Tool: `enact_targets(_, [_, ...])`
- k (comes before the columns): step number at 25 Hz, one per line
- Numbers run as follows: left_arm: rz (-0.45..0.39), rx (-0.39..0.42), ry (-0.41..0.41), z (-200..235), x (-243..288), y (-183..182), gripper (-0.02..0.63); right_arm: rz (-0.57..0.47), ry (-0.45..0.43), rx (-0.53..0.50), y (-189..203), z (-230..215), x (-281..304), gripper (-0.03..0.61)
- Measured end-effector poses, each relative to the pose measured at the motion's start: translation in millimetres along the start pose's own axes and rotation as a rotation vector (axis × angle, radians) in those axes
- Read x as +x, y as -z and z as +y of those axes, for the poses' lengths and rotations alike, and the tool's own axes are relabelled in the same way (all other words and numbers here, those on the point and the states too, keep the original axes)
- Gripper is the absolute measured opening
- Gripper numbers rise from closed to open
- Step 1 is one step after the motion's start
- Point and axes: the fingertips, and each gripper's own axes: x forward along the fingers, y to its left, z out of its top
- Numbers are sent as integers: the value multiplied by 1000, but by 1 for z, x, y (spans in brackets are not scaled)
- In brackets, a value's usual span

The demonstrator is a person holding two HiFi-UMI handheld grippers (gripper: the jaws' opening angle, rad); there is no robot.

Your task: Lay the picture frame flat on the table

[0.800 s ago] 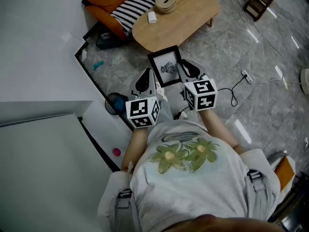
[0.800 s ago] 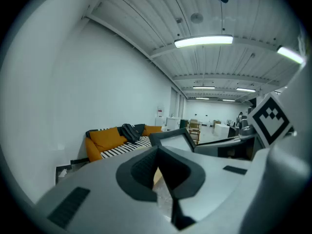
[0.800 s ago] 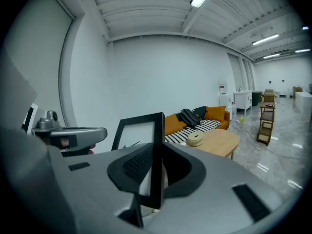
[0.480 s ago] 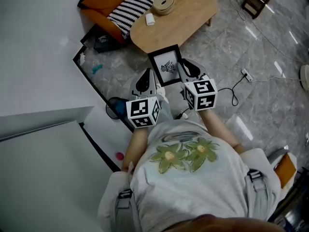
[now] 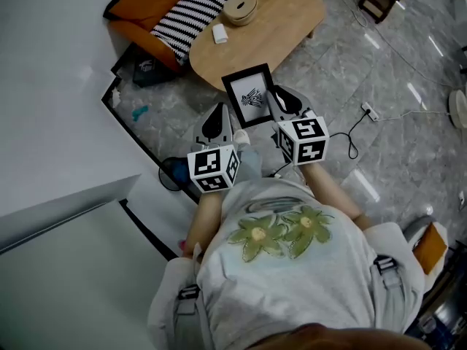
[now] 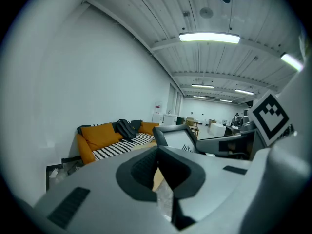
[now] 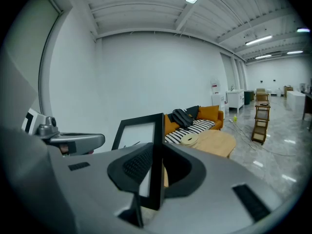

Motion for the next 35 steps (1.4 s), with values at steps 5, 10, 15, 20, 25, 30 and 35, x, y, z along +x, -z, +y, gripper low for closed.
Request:
enact_targets(5, [4, 2, 21, 14, 27, -10, 15, 7, 17, -1, -11, -6, 23, 71])
enact_targets(10, [21, -4, 32, 29, 49, -18, 15, 22, 36, 10, -21, -14, 47, 71])
enact_targets(15, [42, -13, 53, 50, 74, -23, 15, 39, 56, 23, -28, -16, 75, 71])
enact_targets(20, [53, -8, 82, 70, 100, -32, 15, 47, 86, 44, -35, -18, 103, 71])
enact_targets(25, [66, 0, 106, 91, 127, -40, 15, 53, 114, 71, -42, -22, 130, 71])
enact_targets(30, [75, 2, 127, 109, 149, -45, 15, 64, 140, 85, -43, -24, 152, 71])
enact_targets(35, [90, -2, 141, 123, 163, -43, 15, 74, 162, 96, -43, -26, 168, 71])
